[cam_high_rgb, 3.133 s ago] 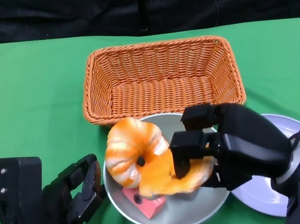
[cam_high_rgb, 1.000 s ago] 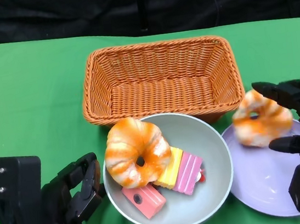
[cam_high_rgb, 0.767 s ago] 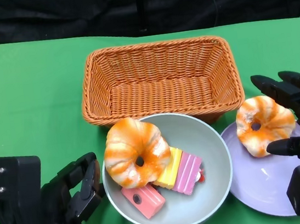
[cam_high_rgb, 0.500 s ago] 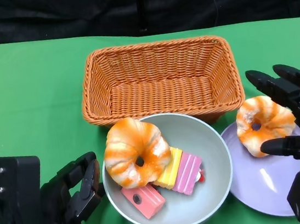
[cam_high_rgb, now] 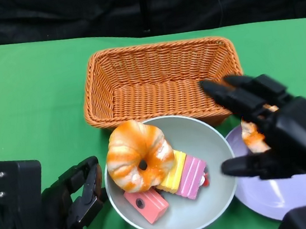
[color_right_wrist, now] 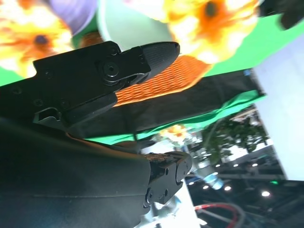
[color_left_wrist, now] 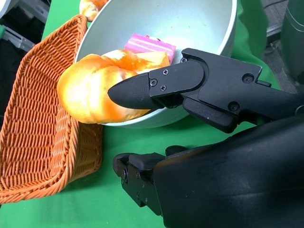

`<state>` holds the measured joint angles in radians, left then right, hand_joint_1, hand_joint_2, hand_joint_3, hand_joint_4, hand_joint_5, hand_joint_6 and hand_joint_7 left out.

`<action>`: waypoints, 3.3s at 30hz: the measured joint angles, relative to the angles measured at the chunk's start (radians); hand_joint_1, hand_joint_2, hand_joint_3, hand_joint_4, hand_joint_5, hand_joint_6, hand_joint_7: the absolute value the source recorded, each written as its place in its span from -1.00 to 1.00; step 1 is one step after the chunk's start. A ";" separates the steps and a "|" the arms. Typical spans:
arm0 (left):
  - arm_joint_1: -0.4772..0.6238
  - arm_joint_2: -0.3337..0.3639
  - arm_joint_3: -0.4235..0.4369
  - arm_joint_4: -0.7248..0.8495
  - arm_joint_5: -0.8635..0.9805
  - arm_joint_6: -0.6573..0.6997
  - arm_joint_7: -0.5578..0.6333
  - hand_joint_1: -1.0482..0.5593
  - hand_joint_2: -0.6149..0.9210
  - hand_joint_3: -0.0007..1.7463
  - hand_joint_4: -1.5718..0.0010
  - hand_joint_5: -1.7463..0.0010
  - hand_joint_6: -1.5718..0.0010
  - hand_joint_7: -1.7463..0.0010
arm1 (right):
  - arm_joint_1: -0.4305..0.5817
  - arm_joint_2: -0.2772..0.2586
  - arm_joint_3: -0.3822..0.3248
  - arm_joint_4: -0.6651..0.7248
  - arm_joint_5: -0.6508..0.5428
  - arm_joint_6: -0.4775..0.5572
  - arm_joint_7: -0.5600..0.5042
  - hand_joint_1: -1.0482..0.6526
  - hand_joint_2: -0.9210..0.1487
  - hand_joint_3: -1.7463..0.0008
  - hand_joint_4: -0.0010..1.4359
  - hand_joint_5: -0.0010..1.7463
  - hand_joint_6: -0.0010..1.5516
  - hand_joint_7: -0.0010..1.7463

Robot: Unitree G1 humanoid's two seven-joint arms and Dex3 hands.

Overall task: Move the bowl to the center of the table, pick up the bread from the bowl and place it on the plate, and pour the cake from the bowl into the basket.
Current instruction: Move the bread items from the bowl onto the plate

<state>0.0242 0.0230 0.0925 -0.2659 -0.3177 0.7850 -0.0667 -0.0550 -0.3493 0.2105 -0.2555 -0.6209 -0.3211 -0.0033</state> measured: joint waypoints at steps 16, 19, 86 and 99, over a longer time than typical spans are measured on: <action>0.085 -0.009 -0.083 -0.166 -0.036 0.096 0.000 -0.49 1.00 -0.25 1.00 0.12 0.58 0.98 | -0.077 0.067 0.087 0.069 -0.043 0.002 0.038 -0.53 -1.00 0.81 -1.00 -0.20 -0.68 -0.89; 0.100 -0.009 -0.097 -0.199 -0.043 0.121 0.000 -0.48 1.00 -0.24 1.00 0.13 0.59 0.99 | -0.085 0.068 0.092 0.073 -0.050 0.002 0.038 -0.54 -1.00 0.79 -1.00 -0.20 -0.68 -0.89; 0.046 -0.019 -0.081 -0.068 0.126 -0.047 0.031 -0.48 1.00 -0.18 0.99 0.17 0.61 0.99 | -0.321 0.231 0.313 0.550 -0.205 0.003 -0.257 -0.09 -0.89 0.90 0.18 0.80 0.32 -0.28; 0.046 -0.035 -0.061 -0.070 0.123 -0.039 0.031 -0.49 1.00 -0.19 0.99 0.12 0.59 0.98 | -0.341 0.232 0.330 0.701 -0.228 -0.188 -0.540 0.02 0.25 -0.61 0.46 1.00 0.03 1.00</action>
<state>0.0703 -0.0120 0.0318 -0.3356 -0.1951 0.7456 -0.0358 -0.3961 -0.1176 0.5404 0.4459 -0.8494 -0.5095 -0.5433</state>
